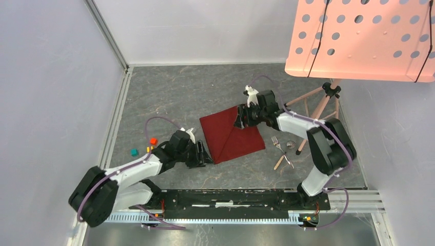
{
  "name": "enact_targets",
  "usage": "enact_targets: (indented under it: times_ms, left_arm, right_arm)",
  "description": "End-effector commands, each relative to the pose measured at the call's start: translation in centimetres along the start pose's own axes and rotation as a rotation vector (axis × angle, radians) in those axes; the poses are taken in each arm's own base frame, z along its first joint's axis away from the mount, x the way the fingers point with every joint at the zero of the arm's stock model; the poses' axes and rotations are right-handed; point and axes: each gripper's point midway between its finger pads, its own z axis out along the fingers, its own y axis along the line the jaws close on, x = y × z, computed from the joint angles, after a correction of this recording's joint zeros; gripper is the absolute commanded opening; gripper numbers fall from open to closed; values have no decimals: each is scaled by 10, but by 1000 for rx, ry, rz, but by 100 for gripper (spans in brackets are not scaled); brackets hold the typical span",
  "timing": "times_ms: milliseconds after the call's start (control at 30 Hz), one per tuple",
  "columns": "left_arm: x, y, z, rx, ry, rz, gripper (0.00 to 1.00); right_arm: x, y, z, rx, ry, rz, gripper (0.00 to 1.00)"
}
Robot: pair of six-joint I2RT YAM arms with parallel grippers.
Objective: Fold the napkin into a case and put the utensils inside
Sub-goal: Smooth out the upper triangle-folded napkin at the center of the board, then pick up the upper triangle-folded napkin from the center of the board.
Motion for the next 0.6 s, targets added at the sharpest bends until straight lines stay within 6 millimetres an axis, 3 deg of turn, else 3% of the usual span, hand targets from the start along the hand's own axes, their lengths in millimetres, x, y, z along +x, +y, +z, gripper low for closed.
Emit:
enact_targets:
  times_ms: [0,167,367,433,567]
  left_arm:
    - [-22,3,-24,-84,-94,-6,62]
    - [-48,-20,-44,-39,-184,11,63]
    - [-65,-67,-85,53,-223,31,65]
    - [-66,-76,-99,85,-254,26,66]
    - [-71,-72,-121,65,-362,18,69]
  right_arm:
    - [49,3,-23,57,45,-1,70]
    - [91,-10,-28,117,62,40,60]
    - [118,-62,-52,389,156,-87,57]
    - [110,-69,-60,449,188,-135,58]
    - [68,-19,-65,389,128,-218,67]
